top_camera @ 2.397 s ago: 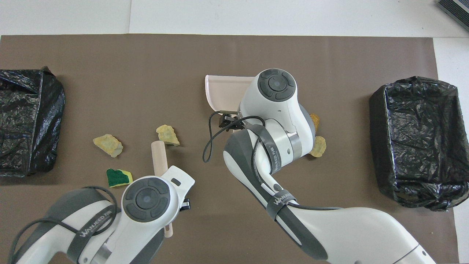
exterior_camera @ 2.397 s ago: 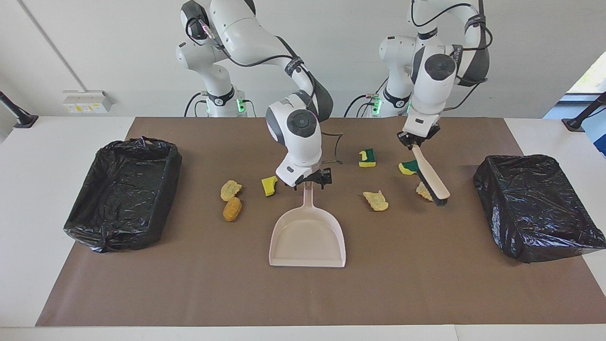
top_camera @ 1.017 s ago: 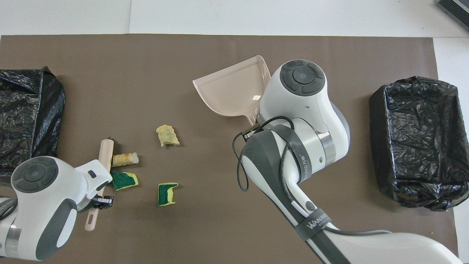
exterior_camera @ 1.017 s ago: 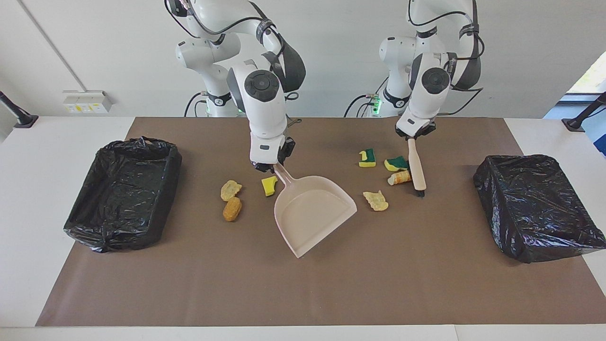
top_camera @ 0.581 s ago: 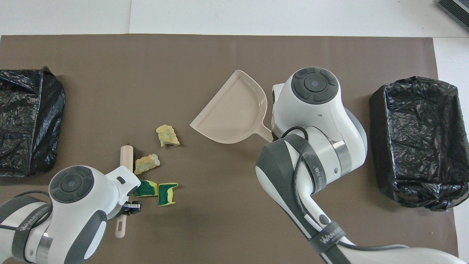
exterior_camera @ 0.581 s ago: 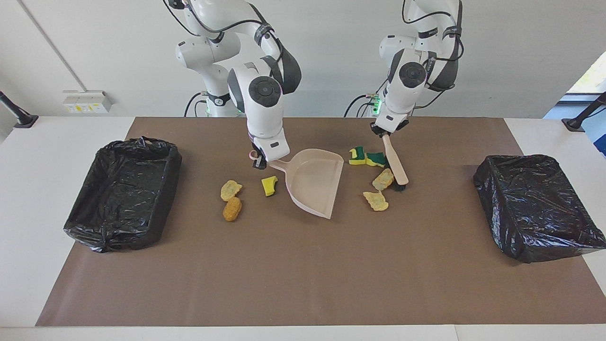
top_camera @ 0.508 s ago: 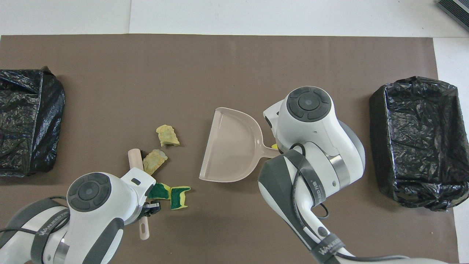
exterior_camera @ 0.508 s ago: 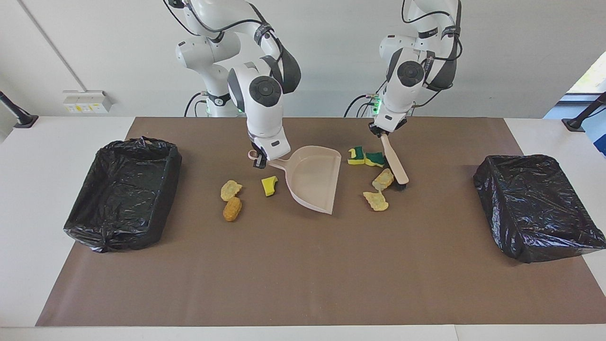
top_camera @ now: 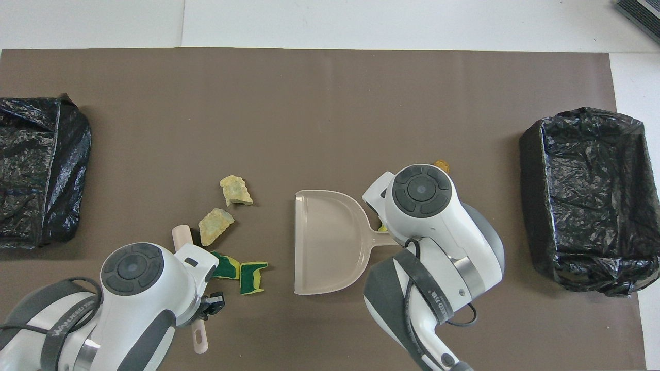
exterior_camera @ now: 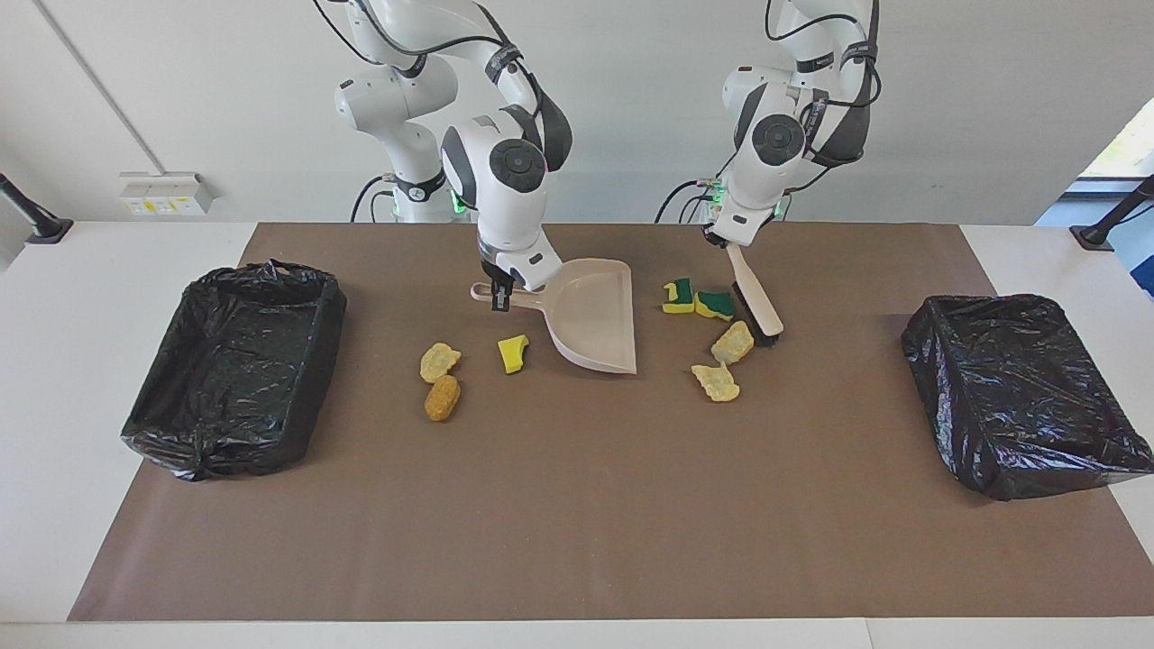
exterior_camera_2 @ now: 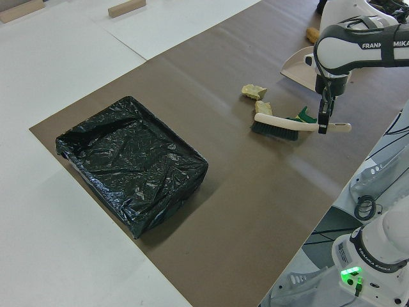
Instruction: Sweep and dump trash in bin
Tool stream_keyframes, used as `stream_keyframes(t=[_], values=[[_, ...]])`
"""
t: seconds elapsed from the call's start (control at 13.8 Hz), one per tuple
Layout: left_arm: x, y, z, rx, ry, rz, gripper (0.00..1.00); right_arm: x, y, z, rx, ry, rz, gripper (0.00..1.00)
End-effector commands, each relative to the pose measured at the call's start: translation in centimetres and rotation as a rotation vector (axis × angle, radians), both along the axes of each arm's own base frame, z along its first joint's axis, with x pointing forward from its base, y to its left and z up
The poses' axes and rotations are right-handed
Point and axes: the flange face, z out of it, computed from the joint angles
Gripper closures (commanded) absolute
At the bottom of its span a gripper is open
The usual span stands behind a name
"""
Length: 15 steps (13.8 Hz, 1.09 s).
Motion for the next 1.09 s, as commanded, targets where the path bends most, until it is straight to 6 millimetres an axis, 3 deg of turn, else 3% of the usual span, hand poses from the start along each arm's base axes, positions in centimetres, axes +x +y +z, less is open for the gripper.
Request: stream_keyframes(t=[0.0, 0.15, 0.44, 0.51, 0.8, 1.02], values=[[-2.0, -1.2, 0.0, 0.002, -0.006, -0.009, 1.0, -1.9, 1.0, -1.1, -0.029, -0.048, -0.117, 1.0], [-2.0, -2.6, -0.4, -0.014, -0.027, -0.047, 1.0, -2.4, 2.7, -2.6, -0.033, -0.054, -0.118, 1.0], [-0.8, -5.8, -1.5, -0.101, -0.065, -0.034, 1.0, -2.3, 2.8, -2.6, -0.035, -0.057, -0.105, 1.0], [-0.4, -6.6, -1.2, -0.119, -0.08, -0.038, 1.0, -2.3, 2.8, -2.7, -0.037, -0.055, -0.101, 1.0], [-1.4, -12.7, 0.6, -0.201, -0.101, -0.113, 1.0, -2.3, 2.8, -2.6, -0.039, -0.052, -0.1, 1.0], [-1.7, -15.2, 1.7, -0.219, -0.113, -0.15, 1.0, -2.3, 2.8, -2.6, -0.04, -0.054, -0.106, 1.0]])
